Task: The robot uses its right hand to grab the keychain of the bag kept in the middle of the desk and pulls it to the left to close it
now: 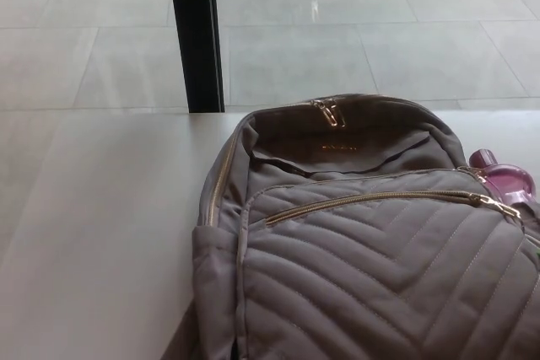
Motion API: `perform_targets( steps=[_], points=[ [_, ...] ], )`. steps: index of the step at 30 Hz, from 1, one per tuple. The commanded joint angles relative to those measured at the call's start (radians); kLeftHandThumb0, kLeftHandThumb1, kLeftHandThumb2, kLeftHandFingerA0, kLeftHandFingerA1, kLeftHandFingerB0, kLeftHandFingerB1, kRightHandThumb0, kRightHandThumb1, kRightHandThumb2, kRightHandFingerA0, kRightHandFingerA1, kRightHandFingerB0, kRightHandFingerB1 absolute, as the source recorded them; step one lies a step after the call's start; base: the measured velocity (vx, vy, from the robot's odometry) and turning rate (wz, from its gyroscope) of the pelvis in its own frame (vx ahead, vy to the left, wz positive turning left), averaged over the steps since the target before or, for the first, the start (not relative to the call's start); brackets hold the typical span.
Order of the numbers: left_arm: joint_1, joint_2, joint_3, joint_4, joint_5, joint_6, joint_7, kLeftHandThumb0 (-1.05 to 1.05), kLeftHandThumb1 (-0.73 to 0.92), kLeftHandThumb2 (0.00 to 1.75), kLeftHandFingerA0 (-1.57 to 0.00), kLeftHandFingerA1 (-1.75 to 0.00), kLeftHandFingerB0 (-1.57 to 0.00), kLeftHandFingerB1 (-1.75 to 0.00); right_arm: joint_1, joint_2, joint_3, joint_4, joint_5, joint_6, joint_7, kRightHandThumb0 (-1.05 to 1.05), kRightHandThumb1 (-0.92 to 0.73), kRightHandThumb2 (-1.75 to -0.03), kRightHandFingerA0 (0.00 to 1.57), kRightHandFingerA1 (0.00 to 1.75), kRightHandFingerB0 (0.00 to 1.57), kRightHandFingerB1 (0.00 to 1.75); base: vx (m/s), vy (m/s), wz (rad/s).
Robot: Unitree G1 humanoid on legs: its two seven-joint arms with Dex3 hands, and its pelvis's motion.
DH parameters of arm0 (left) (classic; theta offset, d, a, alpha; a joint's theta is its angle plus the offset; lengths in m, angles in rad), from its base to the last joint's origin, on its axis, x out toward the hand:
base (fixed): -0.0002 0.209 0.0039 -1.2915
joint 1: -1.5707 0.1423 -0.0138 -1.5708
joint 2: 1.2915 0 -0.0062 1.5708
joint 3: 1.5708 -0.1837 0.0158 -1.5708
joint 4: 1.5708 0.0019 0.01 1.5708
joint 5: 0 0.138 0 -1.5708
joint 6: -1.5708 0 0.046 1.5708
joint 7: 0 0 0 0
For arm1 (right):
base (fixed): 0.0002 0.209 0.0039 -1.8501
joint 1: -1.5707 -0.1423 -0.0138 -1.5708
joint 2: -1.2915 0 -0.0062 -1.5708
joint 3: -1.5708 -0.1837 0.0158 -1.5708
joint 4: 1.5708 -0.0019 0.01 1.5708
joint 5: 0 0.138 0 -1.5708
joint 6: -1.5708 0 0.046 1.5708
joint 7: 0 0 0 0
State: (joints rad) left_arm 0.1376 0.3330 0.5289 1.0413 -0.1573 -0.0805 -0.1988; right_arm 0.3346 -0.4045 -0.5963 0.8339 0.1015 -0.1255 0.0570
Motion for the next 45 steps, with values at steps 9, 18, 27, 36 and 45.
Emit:
perform_targets(
  steps=[9,18,27,36,45],
  points=[
    [-0.042,0.061,0.147,0.044,-0.169,-0.006,-0.151,-1.05,0.35,0.72,-0.93,-1.35,-0.6,-1.45,-0.264,-0.262,-0.349,-0.135,0.376,0.241,0.148,-0.7,-0.53,-0.85,0.08,0.45,0.03,0.22,0.0,0.0,0.0],
    [-0.058,0.06,0.076,-0.016,-0.124,-0.09,-0.271,-1.05,0.39,0.6,-1.05,-1.06,-0.9,-1.05,-0.29,-0.172,-0.068,-0.773,0.354,0.272,0.239,-0.64,-0.45,-0.77,0.26,0.45,0.18,0.39,0.0,0.0,0.0],
    [-0.067,0.052,0.073,-0.009,-0.135,-0.07,-0.29,-1.05,0.36,0.6,-1.15,-1.0,-0.99,-0.99,-0.152,-0.196,0.173,-0.982,0.193,0.087,0.396,-0.55,-0.58,-0.58,0.22,0.38,0.18,0.28,0.0,0.0,0.0],
    [-0.058,0.057,0.074,-0.001,-0.142,-0.077,-0.308,-1.05,0.38,0.58,-1.09,-1.03,-0.9,-1.05,-0.033,-0.223,0.221,-1.003,0.175,0.096,0.431,-0.58,-0.58,-0.57,0.37,0.45,0.29,0.3,0.0,0.0,0.0],
    [-0.068,0.062,0.073,0.016,-0.151,-0.092,-0.332,-1.05,0.38,0.58,-1.08,-1.03,-0.97,-0.99,0.016,-0.254,0.256,-0.981,0.102,0.031,0.441,-0.6,-0.59,-0.58,0.51,0.49,0.34,0.32,0.0,0.0,0.0]
  ],
)
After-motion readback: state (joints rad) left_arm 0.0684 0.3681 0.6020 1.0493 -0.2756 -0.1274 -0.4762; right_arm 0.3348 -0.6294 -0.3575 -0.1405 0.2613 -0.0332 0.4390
